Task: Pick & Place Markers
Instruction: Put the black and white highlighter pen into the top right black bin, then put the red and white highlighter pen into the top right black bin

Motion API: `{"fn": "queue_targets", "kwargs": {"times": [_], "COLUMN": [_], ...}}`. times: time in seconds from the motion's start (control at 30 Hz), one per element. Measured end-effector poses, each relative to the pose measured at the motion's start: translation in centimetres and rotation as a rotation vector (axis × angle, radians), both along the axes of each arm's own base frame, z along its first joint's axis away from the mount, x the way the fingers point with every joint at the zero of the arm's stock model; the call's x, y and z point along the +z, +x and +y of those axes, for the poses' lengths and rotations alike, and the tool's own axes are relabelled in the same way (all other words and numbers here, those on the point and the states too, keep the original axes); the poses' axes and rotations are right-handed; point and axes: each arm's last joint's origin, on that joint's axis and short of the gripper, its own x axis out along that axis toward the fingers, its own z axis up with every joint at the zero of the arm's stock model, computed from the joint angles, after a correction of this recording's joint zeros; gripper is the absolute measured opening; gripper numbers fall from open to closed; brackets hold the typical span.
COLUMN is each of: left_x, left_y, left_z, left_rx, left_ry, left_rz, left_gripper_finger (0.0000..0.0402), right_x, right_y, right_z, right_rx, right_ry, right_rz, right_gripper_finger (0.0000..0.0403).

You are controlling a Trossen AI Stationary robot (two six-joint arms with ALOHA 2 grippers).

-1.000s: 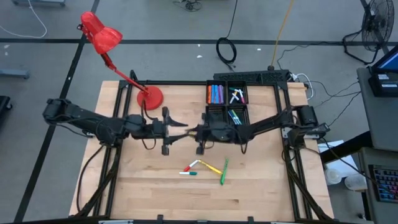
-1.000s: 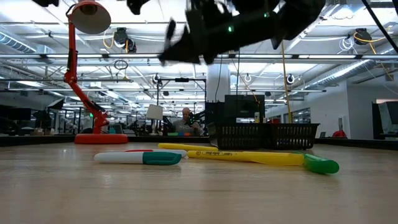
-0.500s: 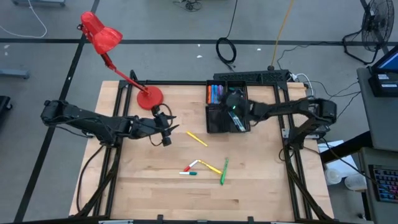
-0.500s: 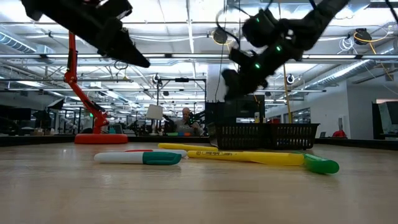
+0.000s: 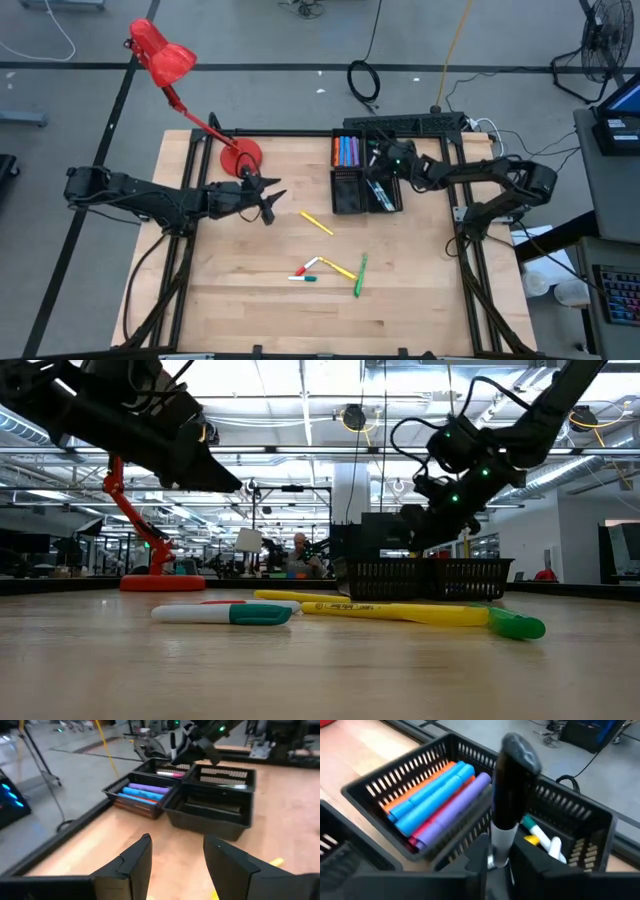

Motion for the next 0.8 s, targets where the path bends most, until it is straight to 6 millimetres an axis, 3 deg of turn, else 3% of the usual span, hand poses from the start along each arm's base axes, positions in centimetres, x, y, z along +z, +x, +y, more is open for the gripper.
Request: {"fn": "queue_targets", "kwargs": {"times": [0.17,0.6,0.7,0.8], "left_x": [0.2,0.1,0.0,-0.1], "left_y": [0.2,0.2,0.2,0.3], "left_z": [-0.3,-0.4,-0.6,-1.4], "left_rx": [-0.062,-0.092,-0.138,-0.312], "left_ry": [-0.14,-0.145,-0.162,-0.218], "left_rz": [-0.076,-0.069,-0.058,-0.039], "left_gripper_finger": [0.0182,0.0182,0.0182,0.0182], "right_x": [-0.6,0.2,0.7,1.8], "right_y": [-0.6,-0.5,0.2,1.4], "right_z": [0.1,-0.1,0.4,1.6], "right_rx": [-0.044,-0.047,0.037,0.246], "right_ry": [0.023,-0.019,-0.012,-0.013], "right_rz": [-0.077,-0.149,-0.209,-0.336], "right_gripper_finger": [0.0114,0.018,0.0187,0.0189]}}
